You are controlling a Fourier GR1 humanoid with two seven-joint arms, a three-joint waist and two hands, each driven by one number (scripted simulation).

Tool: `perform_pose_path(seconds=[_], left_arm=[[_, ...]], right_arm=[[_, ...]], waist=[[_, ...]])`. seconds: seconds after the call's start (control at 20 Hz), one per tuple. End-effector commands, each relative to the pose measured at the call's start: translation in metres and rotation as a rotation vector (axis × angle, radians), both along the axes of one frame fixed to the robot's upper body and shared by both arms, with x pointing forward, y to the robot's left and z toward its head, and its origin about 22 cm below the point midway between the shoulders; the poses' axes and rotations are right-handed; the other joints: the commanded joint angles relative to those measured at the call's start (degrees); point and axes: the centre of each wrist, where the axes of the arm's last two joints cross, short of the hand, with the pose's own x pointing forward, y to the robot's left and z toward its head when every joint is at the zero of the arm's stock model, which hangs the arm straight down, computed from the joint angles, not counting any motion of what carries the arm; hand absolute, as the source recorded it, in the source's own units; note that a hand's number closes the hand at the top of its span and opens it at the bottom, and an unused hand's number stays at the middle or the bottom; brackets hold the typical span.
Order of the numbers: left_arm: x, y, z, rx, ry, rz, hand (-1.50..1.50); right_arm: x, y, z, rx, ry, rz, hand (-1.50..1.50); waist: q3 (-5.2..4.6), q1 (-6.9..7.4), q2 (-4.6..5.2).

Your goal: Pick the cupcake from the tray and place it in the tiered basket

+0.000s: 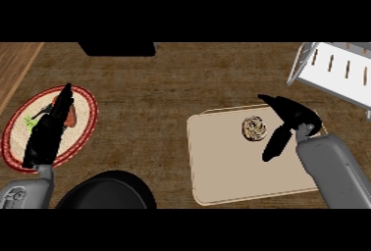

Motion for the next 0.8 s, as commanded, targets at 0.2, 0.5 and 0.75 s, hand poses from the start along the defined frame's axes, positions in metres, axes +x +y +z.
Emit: perform_pose_path(seconds=[0.2,0.5,0.75], left_arm=[[-0.003,-0.001,-0.004,-0.001,0.004,-0.008,0.00],[0.004,0.010,-0.018,-0.005,-0.002,-0.009,0.00],[-0.011,-0.003,0.008,0.003,-0.009,-0.015,0.00]], right_arm=[[0.019,-0.005,-0.002,0.001,0.028,-0.015,-1.50],[0.020,-0.010,-0.031,0.020,0.025,-0.028,-1.50],[0.021,0.028,-0.049,0.028,0.075,0.002,-1.50]], waist=[[0.01,0.11,0.05],[0.01,0.12,0.11],[0.03,0.51,0.03]])
